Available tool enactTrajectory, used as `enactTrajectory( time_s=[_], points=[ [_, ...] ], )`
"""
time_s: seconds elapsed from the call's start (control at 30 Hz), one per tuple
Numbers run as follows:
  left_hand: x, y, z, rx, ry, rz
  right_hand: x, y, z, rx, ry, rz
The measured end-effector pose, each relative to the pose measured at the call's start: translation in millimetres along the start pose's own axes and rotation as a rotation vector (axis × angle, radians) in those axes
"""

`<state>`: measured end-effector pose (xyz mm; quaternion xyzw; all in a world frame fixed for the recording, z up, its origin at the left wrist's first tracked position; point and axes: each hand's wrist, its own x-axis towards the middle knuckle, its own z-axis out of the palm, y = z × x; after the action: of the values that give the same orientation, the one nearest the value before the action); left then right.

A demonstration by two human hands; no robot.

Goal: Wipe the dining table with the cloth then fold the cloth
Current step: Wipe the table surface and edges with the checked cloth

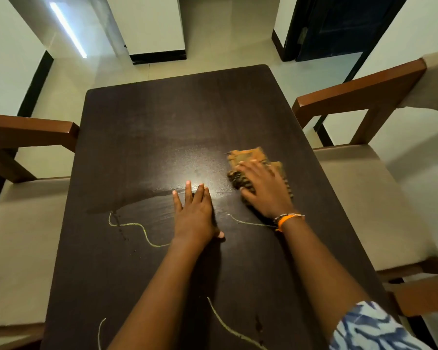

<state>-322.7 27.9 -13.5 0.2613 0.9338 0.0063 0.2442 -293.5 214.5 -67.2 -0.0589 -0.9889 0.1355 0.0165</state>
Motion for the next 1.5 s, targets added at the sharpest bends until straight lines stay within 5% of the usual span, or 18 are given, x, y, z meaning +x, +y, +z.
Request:
enactTrajectory(
  time_s=[0.17,0.33,0.6,0.73,1.07,1.2,1.5],
  points=[
    [4,5,6,0.098,-0.012,-0.005,-27,79,-28,-0.001,0.089,0.358],
    [4,6,8,0.073,0.006,-0.032,-22,68,-20,0.004,0.158,0.504],
    [4,12,5,0.068,0.000,-0.068,-15,-59,12,0.082,0.056,0.103],
    [3,13,3,0.073,-0.022,-0.074,-23,-38,5,0.047,-0.039,-0.024],
    [2,8,7,0.009,-0.013,-0.073,-60,87,-32,0.019,0.086,0.464],
    [2,6,11,-0.015,0.027,-0.067,-57,57,-23,-0.003,0.124,0.488],
    [-42,-38,37,-0.087,0.208,-0.191,-15,-121,31,0.077,0.043,0.105]
  ],
)
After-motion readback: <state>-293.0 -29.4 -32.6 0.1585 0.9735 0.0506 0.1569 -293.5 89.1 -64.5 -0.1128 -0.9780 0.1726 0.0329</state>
